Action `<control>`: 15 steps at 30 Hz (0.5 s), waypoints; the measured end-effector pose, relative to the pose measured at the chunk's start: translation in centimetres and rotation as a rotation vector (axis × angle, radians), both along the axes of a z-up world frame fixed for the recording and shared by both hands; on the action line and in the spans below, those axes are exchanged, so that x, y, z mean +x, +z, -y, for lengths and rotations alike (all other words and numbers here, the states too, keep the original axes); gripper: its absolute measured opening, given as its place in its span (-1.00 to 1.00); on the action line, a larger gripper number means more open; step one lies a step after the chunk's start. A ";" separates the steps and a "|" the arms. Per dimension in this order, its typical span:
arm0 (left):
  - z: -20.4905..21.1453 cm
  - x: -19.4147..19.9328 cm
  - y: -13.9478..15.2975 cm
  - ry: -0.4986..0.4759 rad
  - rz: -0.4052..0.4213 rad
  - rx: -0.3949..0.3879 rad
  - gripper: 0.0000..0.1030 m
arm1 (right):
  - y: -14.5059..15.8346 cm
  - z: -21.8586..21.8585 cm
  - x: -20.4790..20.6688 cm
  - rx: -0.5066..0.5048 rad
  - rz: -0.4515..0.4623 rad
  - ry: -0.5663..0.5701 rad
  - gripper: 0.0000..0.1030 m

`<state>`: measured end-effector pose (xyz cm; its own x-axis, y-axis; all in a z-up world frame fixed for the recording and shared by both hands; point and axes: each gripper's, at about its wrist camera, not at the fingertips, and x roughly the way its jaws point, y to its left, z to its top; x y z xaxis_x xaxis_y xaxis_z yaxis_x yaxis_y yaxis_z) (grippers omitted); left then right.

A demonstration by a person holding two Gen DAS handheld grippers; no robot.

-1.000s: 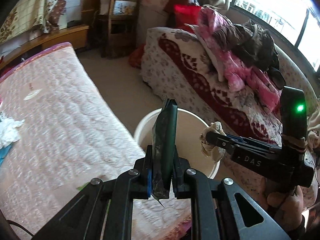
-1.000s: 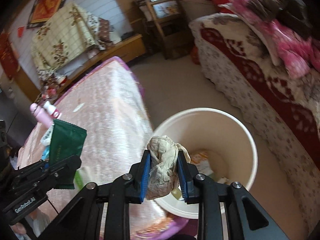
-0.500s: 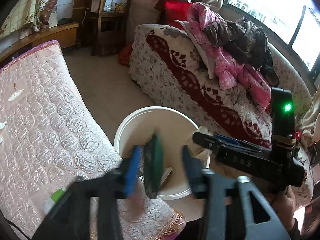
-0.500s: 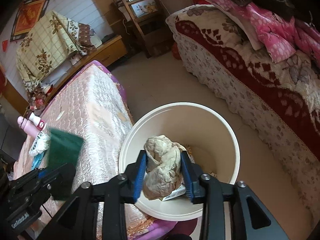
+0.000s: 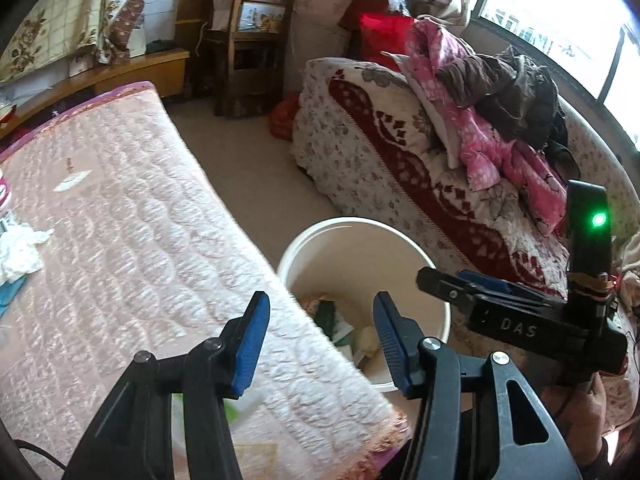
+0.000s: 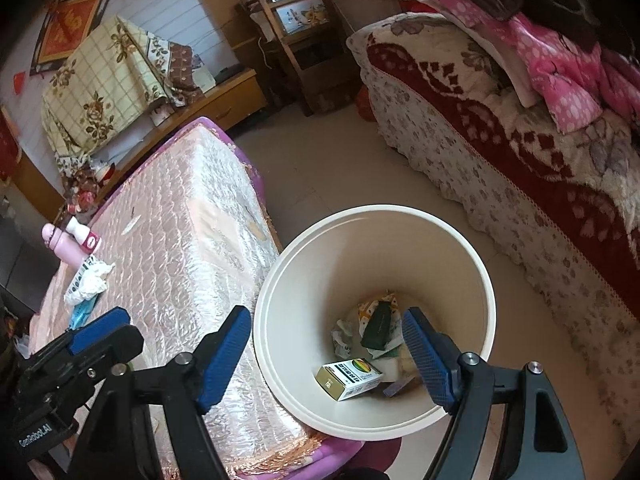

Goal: Collect trash
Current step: 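Move both open grippers back over the bed toward the white tissue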

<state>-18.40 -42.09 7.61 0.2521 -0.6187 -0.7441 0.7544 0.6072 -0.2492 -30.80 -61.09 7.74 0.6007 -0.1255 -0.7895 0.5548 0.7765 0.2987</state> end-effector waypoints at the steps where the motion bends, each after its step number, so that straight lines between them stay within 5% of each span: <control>1: -0.5 0.2 0.0 0.013 0.005 0.003 0.06 | 0.2 -0.2 0.1 -0.004 0.000 0.002 0.57; 15: -10.2 4.0 0.0 0.173 0.057 0.045 0.06 | 1.4 -6.7 3.8 0.009 -0.001 0.146 0.57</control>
